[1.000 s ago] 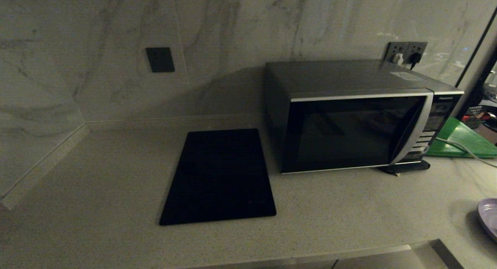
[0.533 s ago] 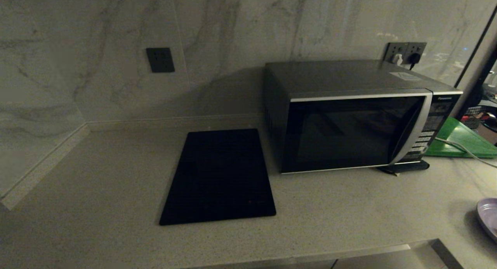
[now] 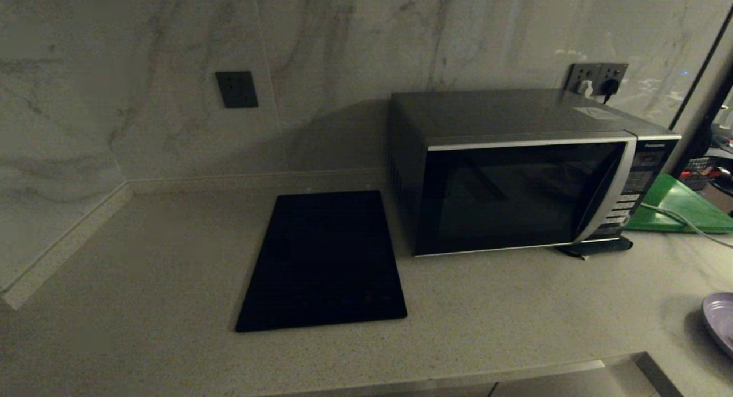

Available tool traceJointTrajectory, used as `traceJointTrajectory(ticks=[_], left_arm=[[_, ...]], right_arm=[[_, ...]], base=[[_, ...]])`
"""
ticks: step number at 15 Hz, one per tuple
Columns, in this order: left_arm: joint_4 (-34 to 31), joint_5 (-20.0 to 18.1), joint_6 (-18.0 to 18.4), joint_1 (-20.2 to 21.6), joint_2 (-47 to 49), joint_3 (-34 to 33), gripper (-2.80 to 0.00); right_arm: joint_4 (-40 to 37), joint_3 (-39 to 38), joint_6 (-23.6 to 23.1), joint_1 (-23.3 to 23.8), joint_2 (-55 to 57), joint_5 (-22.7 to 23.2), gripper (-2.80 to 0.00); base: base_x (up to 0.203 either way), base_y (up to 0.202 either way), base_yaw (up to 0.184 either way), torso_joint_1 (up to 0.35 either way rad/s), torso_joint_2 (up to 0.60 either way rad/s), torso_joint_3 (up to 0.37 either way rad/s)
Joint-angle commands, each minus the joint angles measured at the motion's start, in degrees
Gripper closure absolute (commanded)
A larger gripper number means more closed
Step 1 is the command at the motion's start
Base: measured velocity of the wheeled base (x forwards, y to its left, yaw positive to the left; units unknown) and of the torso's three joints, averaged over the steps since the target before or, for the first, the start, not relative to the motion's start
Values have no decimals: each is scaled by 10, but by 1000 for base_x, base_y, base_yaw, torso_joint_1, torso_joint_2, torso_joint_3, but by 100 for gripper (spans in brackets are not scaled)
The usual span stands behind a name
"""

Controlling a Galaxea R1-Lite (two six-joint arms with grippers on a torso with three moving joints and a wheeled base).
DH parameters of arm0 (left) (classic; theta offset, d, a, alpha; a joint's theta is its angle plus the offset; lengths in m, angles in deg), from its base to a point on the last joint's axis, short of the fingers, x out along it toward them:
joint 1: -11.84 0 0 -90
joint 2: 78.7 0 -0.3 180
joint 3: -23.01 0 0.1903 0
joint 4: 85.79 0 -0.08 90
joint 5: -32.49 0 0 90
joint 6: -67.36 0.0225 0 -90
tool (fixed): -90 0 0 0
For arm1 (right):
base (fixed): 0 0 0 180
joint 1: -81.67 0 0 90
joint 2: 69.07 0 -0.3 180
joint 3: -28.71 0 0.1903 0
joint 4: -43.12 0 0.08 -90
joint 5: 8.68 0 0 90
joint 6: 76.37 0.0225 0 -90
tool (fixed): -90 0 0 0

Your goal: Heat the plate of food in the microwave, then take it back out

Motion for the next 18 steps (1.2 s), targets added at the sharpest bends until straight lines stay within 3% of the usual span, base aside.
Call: traceJointTrajectory(ticks=[1, 3, 5, 7, 10, 11, 13, 16, 18], left_arm=[[0, 0, 0, 0, 1, 0, 0], [0, 0, 0, 0, 1, 0, 0], [0, 0, 0, 0, 1, 0, 0], [0, 0, 0, 0, 1, 0, 0], [0, 0, 0, 0, 1, 0, 0], [0, 0, 0, 0, 1, 0, 0], [0, 0, 0, 0, 1, 0, 0], [0, 0, 0, 0, 1, 0, 0], [0, 0, 0, 0, 1, 0, 0]], right_arm=[[-15, 9, 23, -4, -32, -1, 0], [-16, -2, -3, -17, -60, 8, 0], [-19, -12, -2, -23, -85, 12, 0], [-20, -39, -21, -27, -145, 43, 0], [-93, -76, -22, -28, -183, 73, 0], [-67, -109, -19, -28, -182, 79, 0], [65, -204, -22, -29, -182, 98, 0], [278, -367, -70, -29, -182, 138, 0], [377, -449, -101, -29, -182, 176, 0]], base=[[0, 0, 0, 0, 0, 0], [0, 0, 0, 0, 0, 0], [0, 0, 0, 0, 0, 0], [0, 0, 0, 0, 0, 0], [0, 0, 0, 0, 0, 0], [0, 0, 0, 0, 0, 0], [0, 0, 0, 0, 0, 0], [0, 0, 0, 0, 0, 0], [0, 0, 0, 0, 0, 0]])
